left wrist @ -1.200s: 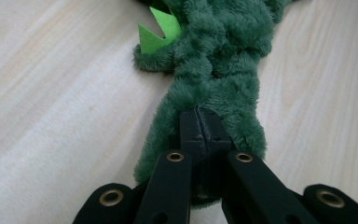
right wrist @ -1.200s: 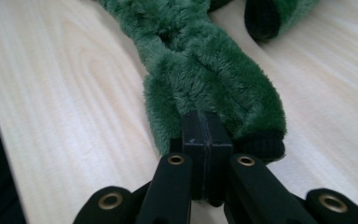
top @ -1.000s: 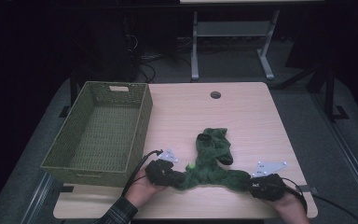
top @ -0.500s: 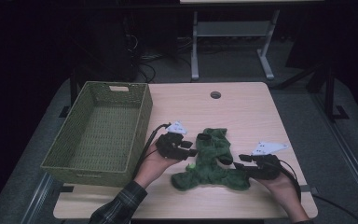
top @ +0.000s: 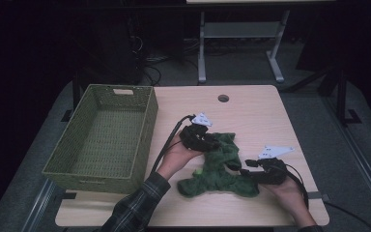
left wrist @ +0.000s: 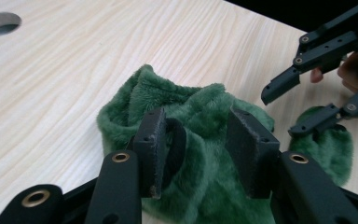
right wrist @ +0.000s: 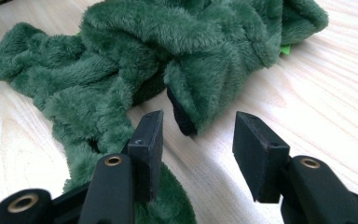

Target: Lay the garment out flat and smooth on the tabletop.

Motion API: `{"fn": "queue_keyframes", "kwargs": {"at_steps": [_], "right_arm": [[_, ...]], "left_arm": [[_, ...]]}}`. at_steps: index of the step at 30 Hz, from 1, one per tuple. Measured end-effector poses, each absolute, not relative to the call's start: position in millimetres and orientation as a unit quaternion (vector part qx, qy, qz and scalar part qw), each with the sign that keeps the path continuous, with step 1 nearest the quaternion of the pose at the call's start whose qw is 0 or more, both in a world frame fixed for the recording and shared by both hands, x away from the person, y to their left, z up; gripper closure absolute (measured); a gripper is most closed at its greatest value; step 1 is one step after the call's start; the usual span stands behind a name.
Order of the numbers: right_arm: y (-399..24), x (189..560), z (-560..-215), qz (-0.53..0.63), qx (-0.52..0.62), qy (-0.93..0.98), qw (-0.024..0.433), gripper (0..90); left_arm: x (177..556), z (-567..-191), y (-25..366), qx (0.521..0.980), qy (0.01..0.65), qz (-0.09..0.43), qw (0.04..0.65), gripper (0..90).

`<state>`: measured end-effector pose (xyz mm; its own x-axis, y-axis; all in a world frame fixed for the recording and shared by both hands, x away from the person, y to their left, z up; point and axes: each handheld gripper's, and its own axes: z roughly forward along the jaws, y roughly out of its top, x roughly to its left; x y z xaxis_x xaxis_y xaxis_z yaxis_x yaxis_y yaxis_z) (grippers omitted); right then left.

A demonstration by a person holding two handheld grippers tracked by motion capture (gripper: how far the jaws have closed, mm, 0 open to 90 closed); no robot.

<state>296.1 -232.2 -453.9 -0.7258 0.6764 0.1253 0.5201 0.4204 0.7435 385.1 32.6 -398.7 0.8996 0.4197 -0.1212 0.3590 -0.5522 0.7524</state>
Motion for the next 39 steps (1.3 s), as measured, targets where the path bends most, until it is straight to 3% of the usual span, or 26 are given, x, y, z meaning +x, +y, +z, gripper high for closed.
{"fn": "queue_keyframes", "kwargs": {"at_steps": [5,9,11,21,24,28,39], "right_arm": [[-231.8,296.6,-455.3,0.402,0.357,0.838,0.092,52.8],[-232.0,298.3,-456.2,0.404,0.359,0.836,0.089,53.8],[-231.8,300.6,-457.2,0.407,0.360,0.835,0.082,53.9],[-226.9,307.7,-463.7,0.398,0.364,0.840,0.065,56.2],[-225.0,310.0,-464.9,0.392,0.364,0.842,0.068,62.4],[-224.1,311.9,-463.6,0.385,0.366,0.844,0.075,78.3],[-241.5,315.3,-427.5,0.419,0.355,0.828,0.111,83.1]], "left_arm": [[391.1,-409.8,25.8,0.885,0.228,0.031,0.405,60.5],[391.3,-413.6,25.3,0.890,0.223,0.028,0.397,82.5],[391.3,-413.5,26.7,0.888,0.228,0.019,0.399,86.1],[388.9,-404.0,38.1,0.879,0.231,0.023,0.416,86.3],[386.2,-400.1,42.9,0.875,0.234,0.022,0.423,86.5],[383.3,-395.0,48.9,0.870,0.237,0.027,0.431,86.5],[375.4,-385.5,68.6,0.856,0.255,0.033,0.448,87.0]]}}
